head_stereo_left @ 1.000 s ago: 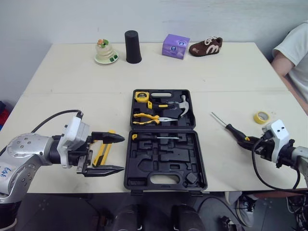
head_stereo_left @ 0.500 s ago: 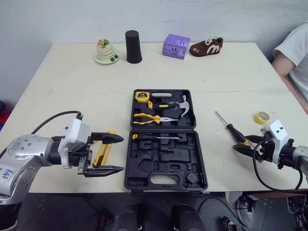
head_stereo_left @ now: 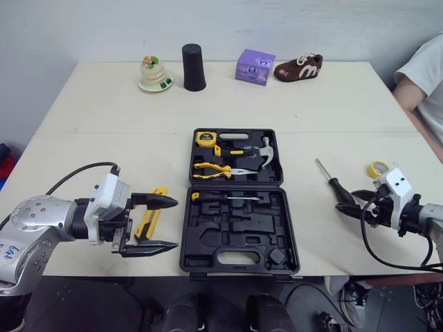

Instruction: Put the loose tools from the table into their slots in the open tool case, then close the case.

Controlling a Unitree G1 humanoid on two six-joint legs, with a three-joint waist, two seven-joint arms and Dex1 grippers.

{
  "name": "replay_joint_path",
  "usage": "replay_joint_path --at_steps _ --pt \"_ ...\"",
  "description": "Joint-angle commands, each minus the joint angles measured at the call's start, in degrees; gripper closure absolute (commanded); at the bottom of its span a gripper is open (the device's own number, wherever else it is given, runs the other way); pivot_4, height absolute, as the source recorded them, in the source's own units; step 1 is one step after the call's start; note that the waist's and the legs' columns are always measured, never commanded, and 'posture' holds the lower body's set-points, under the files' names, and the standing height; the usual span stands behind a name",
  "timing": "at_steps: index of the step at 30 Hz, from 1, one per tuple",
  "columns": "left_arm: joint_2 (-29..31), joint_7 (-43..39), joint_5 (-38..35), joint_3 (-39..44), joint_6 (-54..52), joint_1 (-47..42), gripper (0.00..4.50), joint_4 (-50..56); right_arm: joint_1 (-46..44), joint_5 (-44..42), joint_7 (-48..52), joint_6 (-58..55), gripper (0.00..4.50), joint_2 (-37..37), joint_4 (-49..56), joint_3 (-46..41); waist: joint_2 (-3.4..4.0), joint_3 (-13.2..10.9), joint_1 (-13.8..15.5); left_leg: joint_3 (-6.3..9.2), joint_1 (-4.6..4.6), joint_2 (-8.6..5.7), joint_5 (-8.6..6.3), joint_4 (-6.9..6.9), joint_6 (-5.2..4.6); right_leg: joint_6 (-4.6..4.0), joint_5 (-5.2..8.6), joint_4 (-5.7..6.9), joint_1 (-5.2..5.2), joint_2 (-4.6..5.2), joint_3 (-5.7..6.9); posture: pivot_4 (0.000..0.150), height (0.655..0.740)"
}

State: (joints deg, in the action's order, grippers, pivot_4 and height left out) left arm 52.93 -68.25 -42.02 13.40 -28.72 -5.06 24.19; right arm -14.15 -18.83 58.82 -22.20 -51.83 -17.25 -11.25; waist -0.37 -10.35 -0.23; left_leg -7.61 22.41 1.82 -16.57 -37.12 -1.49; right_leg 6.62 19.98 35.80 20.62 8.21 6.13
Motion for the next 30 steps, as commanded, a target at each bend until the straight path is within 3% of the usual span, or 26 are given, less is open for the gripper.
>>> replay_joint_path --at_steps 1,6,9,13,17,22,27,30 --pt "0.11 0.63 -0.09 1.20 0.56 0.52 0.00 2.20 -1.43 -0.38 -1.74 -1.02 0.93 1.19 -1.61 -1.26 0.00 0.00 0.00 0.00 0.01 0.00 0.00 -0.02 0.00 0.00 0.00 0.00 0.00 0.01 0.00 0.150 0.7400" --pt "-0.05 0.86 -0.13 0.83 0.54 0.37 0.00 1.98 -2.43 -0.12 -3.44 -2.04 0.93 2.78 -2.34 -0.78 0.00 0.00 -0.32 0.01 0.00 0.01 0.00 -0.03 -0.01 0.00 0.00 0.02 -0.02 0.13 0.01 0.150 0.7400" --pt "0.06 0.77 -0.10 0.43 0.61 -0.07 0.00 1.57 -2.47 0.45 -4.23 -2.20 1.66 3.33 -2.29 -0.29 0.00 0.00 -0.61 0.00 -0.02 0.03 0.00 -0.02 0.00 0.00 0.00 0.02 -0.02 0.13 0.00 0.150 0.7400" --pt "0.25 0.38 -0.01 0.25 0.70 -0.59 0.00 1.07 -2.37 0.52 -4.72 -1.21 3.41 3.83 -2.10 -0.05 0.00 0.00 -0.71 0.01 -0.02 0.03 0.00 0.01 0.01 0.00 0.00 0.01 -0.02 0.12 0.01 0.150 0.7400" --pt "0.26 0.16 0.07 0.28 0.66 -0.79 0.00 0.85 -2.38 0.78 -5.14 -0.35 3.46 3.98 -2.01 -0.08 0.00 0.00 -1.13 0.01 -0.02 0.03 0.00 0.00 0.00 0.00 0.00 0.02 -0.02 0.10 0.01 0.150 0.7400" --pt "0.41 1.13 -0.44 2.06 -0.15 -0.80 0.00 -0.24 -5.98 -1.19 -0.17 10.29 3.46 3.62 3.12 -1.59 0.04 -0.03 -1.47 -0.01 -0.01 0.02 0.00 0.02 0.00 0.00 0.00 0.03 0.01 0.03 0.00 0.150 0.7400" --pt "0.57 3.06 -7.03 6.75 -6.63 -1.81 0.00 -2.52 -11.81 -3.29 10.85 8.38 3.46 1.10 12.75 4.50 0.26 -0.21 -1.53 -0.19 -0.02 0.11 0.00 0.04 0.01 0.01 0.00 0.13 0.18 0.01 -0.03 0.150 0.7400" --pt "1.65 2.08 -6.64 8.32 -6.80 -0.59 0.00 -2.26 -15.31 -3.66 15.21 5.54 3.46 0.15 17.10 8.98 0.25 -0.22 -1.41 -0.14 0.00 0.26 -0.02 0.02 0.08 0.00 0.00 0.11 0.13 0.01 -0.04 0.150 0.7400"
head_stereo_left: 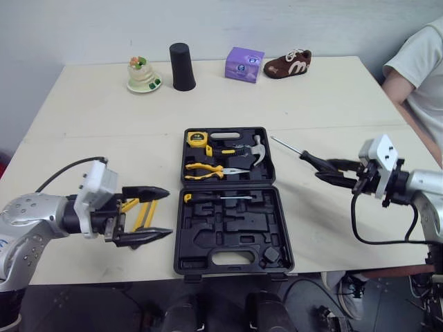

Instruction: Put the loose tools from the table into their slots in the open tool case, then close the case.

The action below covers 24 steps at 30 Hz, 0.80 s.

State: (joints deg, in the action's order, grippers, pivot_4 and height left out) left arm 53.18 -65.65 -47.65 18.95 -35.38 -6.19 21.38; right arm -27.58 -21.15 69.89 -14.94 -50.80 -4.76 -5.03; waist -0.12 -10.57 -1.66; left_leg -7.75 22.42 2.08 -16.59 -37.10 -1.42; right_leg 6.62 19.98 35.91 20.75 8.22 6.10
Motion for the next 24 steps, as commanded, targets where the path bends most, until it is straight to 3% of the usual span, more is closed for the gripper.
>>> replay_joint_path --at_steps 1,5,11,24 --pt "1.60 -0.94 -0.45 3.17 0.20 1.31 0.00 0.78 -3.12 -1.29 5.14 -2.44 3.46 -0.88 5.94 4.28 -0.02 -0.01 0.09 0.00 0.00 0.00 0.00 0.01 0.00 0.00 0.00 0.01 -0.02 0.00 0.00 0.150 0.7400" --pt "2.07 -3.41 5.45 3.85 6.55 5.72 0.00 0.62 -7.87 -1.28 6.27 -9.34 3.46 0.48 10.69 10.63 -0.03 -0.02 0.05 -0.03 0.01 -0.19 -0.03 -0.03 -0.07 0.00 0.00 -0.03 0.00 0.07 0.01 0.150 0.7400" --pt "1.20 -4.58 13.52 4.58 15.95 11.93 0.00 -2.54 -14.22 7.21 7.75 -10.78 3.46 2.51 15.35 23.19 -0.07 -0.03 -0.05 -0.34 0.19 -0.18 -0.05 0.00 -0.09 0.00 0.00 0.07 0.51 0.22 0.04 0.150 0.7400" --pt "0.24 -1.67 12.88 5.37 13.51 14.79 0.00 -0.65 -12.00 11.29 2.65 -14.10 3.46 5.82 16.23 26.13 -0.17 0.01 0.01 -0.39 0.66 -0.25 -0.05 -0.22 -0.25 0.13 -0.08 0.19 0.88 0.22 0.05 0.150 0.7400"
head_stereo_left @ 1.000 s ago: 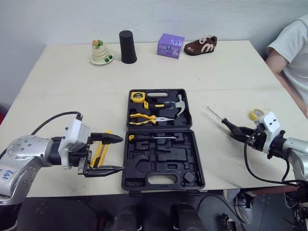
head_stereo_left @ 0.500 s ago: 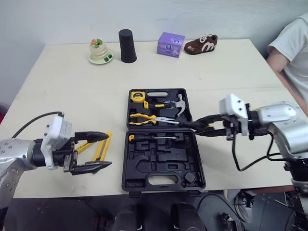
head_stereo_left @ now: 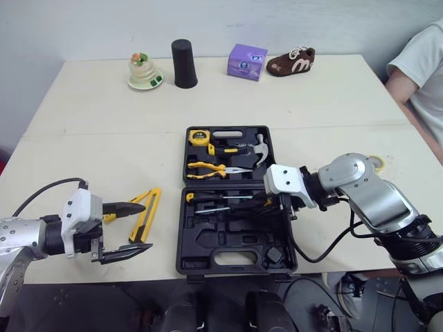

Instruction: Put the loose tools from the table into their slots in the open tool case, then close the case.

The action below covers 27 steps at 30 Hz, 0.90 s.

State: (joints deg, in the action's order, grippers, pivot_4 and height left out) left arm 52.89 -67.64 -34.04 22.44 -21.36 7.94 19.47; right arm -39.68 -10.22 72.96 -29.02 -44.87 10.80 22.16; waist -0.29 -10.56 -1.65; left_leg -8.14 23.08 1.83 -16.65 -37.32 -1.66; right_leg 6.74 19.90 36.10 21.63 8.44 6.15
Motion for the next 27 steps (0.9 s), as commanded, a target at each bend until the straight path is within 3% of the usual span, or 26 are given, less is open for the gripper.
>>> replay_joint_path --at_steps 1,27 --pt "0.48 0.41 -0.71 1.96 -0.60 0.75 0.00 1.36 0.01 0.52 -0.27 0.11 3.46 -0.18 0.50 -1.00 0.00 0.00 0.00 0.00 0.00 0.02 0.00 0.01 0.00 0.00 0.00 0.00 0.00 -0.01 0.00 0.150 0.7400" --pt "0.55 1.13 -0.24 1.30 -0.89 1.01 0.00 1.33 2.03 2.38 0.23 -2.66 3.46 -3.14 -0.98 -1.32 -0.03 0.02 -0.05 -0.01 -0.02 0.00 0.00 -0.08 0.00 0.00 0.00 0.33 0.00 -0.06 -0.01 0.150 0.7400"
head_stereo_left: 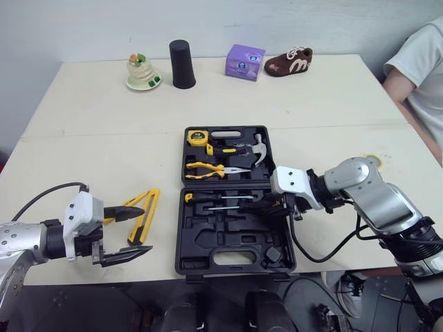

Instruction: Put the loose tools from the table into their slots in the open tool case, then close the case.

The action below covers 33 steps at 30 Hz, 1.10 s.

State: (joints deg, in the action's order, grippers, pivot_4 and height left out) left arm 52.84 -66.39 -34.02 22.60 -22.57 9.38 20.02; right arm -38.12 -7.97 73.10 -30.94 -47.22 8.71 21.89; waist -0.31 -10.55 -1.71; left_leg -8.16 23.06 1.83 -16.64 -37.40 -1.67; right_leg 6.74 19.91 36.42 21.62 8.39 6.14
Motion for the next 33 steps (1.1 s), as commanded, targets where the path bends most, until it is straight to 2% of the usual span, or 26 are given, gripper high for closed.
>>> replay_joint_path --at_steps 1,7,8,11,13,18,21,23,24,26,28,32,33 --pt "0.54 -0.09 -0.19 1.06 0.37 -0.44 0.00 0.76 0.75 0.18 -0.10 -0.71 3.46 -0.57 1.15 -0.94 -0.02 0.01 0.01 0.00 0.00 0.00 0.00 -0.01 0.00 0.00 0.00 0.00 0.00 0.00 0.00 0.150 0.7400" --pt "0.48 -0.01 -0.15 1.04 0.41 -0.48 0.00 0.72 1.51 -1.12 -1.31 -4.05 3.46 0.68 2.19 -1.24 -0.08 0.05 0.00 0.00 0.00 0.00 0.00 -0.01 0.00 0.00 0.00 0.02 0.00 0.00 0.00 0.150 0.7400" --pt "0.42 -0.07 -0.18 1.05 0.52 -0.48 0.00 0.73 1.83 -2.04 1.15 -5.16 2.96 -0.80 3.42 -0.53 -0.08 0.05 0.01 0.00 0.00 0.01 0.00 -0.01 0.00 0.00 0.00 0.03 0.00 0.00 0.00 0.150 0.7400" --pt "-0.60 0.49 -1.15 1.07 0.79 -1.46 0.00 0.92 1.40 -1.35 -2.84 -2.79 1.40 1.24 2.46 -3.08 -0.10 0.06 -0.02 0.01 0.00 0.01 0.00 -0.02 0.00 0.00 0.00 0.03 -0.01 0.02 0.00 0.150 0.7400" --pt "-0.84 0.87 -1.38 1.07 0.50 -1.82 0.00 1.04 1.80 -2.58 -2.20 -1.17 0.63 0.74 2.38 -4.77 -0.11 0.06 0.00 0.00 0.00 0.01 0.00 -0.06 0.00 0.00 0.00 0.05 0.00 0.02 -0.01 0.150 0.7400" --pt "-1.22 0.95 -0.23 0.55 1.36 -1.54 0.00 0.59 3.90 -5.87 0.54 7.13 0.63 0.17 -0.17 -9.79 -0.11 0.06 0.10 0.00 0.01 -0.04 0.00 -0.04 -0.01 0.00 0.00 0.05 0.00 -0.05 0.01 0.150 0.7400" --pt "-1.82 1.35 0.08 -0.69 1.67 -2.39 0.00 0.30 5.61 -14.18 2.01 9.32 0.63 5.93 -1.85 -14.82 -0.16 0.09 0.09 0.00 0.00 -0.04 0.01 -0.06 -0.03 0.00 0.00 0.05 -0.03 -0.07 0.01 0.150 0.7400" --pt "-1.94 1.38 0.28 -1.45 1.79 -3.08 0.00 0.04 6.38 -16.21 1.66 9.74 0.63 8.72 -2.94 -16.13 -0.17 0.10 -0.05 0.00 -0.02 0.02 0.02 -0.06 -0.03 0.00 0.00 0.08 -0.04 -0.14 0.00 0.150 0.7400" --pt "-1.91 1.34 0.38 -1.85 1.83 -3.60 0.00 -0.21 6.96 -15.63 2.10 11.51 1.00 9.65 -4.04 -15.56 -0.17 0.10 -0.06 0.00 -0.02 0.03 0.02 -0.06 -0.03 0.00 0.00 0.08 -0.04 -0.16 -0.01 0.150 0.7400" --pt "-1.82 1.22 0.55 -2.44 1.93 -4.48 0.00 -0.66 7.90 -14.99 3.02 14.08 1.28 11.06 -6.01 -14.26 -0.17 0.10 0.02 -0.02 -0.02 0.04 0.02 -0.05 -0.02 0.00 0.00 0.10 0.00 -0.16 -0.03 0.150 0.7400" --pt "-1.69 1.07 0.78 -2.86 2.07 -5.10 0.00 -1.02 7.97 -14.15 2.38 15.18 2.13 12.67 -8.54 -13.35 -0.18 0.10 0.03 -0.02 -0.01 0.02 0.02 -0.07 -0.03 0.00 0.00 0.10 -0.02 -0.16 -0.02 0.150 0.7400" --pt "-1.38 0.96 1.27 -3.26 2.27 -5.89 0.00 -1.46 7.20 -11.25 1.48 20.43 4.20 15.80 -14.74 -12.13 -0.18 0.10 0.00 -0.02 -0.01 -0.01 0.03 -0.12 -0.04 0.00 0.00 0.15 -0.02 -0.14 -0.02 0.150 0.7400" --pt "-1.37 0.99 1.34 -3.28 2.31 -5.94 0.00 -1.41 6.88 -11.08 1.08 20.79 4.42 16.40 -15.94 -12.20 -0.18 0.10 -0.01 -0.02 -0.01 -0.01 0.03 -0.12 -0.04 0.00 0.00 0.16 -0.02 -0.14 -0.02 0.150 0.7400"
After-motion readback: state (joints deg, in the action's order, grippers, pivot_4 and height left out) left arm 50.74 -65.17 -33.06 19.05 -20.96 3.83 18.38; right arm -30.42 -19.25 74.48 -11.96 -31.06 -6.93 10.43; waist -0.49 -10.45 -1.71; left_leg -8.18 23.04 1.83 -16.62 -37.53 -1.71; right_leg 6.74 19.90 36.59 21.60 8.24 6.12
